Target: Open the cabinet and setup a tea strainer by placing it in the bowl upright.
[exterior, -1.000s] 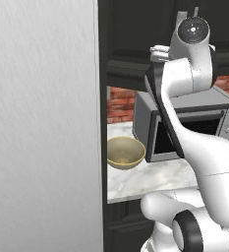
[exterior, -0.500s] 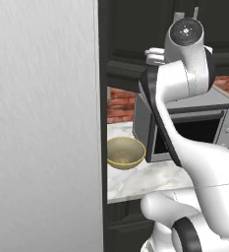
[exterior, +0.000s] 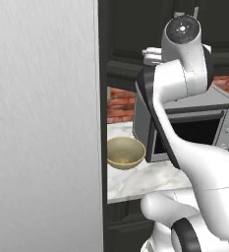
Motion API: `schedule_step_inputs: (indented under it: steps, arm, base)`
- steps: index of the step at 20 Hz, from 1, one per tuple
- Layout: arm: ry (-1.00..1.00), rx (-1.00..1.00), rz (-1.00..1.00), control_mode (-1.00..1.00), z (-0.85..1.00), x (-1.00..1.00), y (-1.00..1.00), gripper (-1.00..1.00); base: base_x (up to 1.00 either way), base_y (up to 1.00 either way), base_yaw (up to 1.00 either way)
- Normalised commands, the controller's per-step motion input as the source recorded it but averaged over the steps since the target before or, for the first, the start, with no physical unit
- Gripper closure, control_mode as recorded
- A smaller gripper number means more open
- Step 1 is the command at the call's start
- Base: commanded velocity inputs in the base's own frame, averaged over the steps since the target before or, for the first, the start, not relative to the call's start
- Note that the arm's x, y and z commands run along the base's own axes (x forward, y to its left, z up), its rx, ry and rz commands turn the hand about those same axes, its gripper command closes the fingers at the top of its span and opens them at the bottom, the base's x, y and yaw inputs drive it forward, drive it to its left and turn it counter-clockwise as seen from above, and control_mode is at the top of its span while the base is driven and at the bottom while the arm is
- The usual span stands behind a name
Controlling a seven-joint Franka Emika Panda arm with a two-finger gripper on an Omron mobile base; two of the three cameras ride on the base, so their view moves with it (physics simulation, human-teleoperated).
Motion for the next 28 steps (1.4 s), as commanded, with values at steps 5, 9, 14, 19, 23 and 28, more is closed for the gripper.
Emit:
schedule_step_inputs:
  steps: [5,9,14,19,23,28]
  arm:
    - [0.00,0.06,0.06,-1.00,0.16,-0.72,-0.08,-1.00]
    - [0.00,0.17,0.11,-1.00,0.15,-0.87,-0.09,-1.00]
    - [0.00,0.57,0.17,-1.00,0.00,-0.49,-0.72,-1.00]
    - [0.04,0.85,0.16,-1.00,0.00,-0.01,-0.82,-1.00]
    - [0.15,0.69,0.18,-1.00,-0.11,0.19,-0.40,-1.00]
    - [0.13,0.29,0.10,-1.00,-0.33,0.58,0.06,-1.00]
  base:
    - [0.00,0.00,0.00]
    - [0.00,0.00,0.00]
    - [0.00,0.00,0.00]
    - [0.00,0.00,0.00]
    - [0.00,0.00,0.00]
    - [0.00,0.00,0.00]
